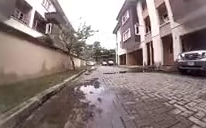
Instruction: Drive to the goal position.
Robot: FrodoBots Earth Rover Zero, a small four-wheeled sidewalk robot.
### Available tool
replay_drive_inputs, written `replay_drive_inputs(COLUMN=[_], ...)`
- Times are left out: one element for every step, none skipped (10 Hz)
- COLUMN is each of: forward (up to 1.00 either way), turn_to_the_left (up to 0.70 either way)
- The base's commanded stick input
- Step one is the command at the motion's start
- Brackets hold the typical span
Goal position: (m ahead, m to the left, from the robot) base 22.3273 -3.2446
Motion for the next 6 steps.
replay_drive_inputs(forward=[0.5, 0.5, 0.5, 0.5, 0.5, 0.5], turn_to_the_left=[0.0, 0.0, 0.0, 0.0, 0.0, 0.0])
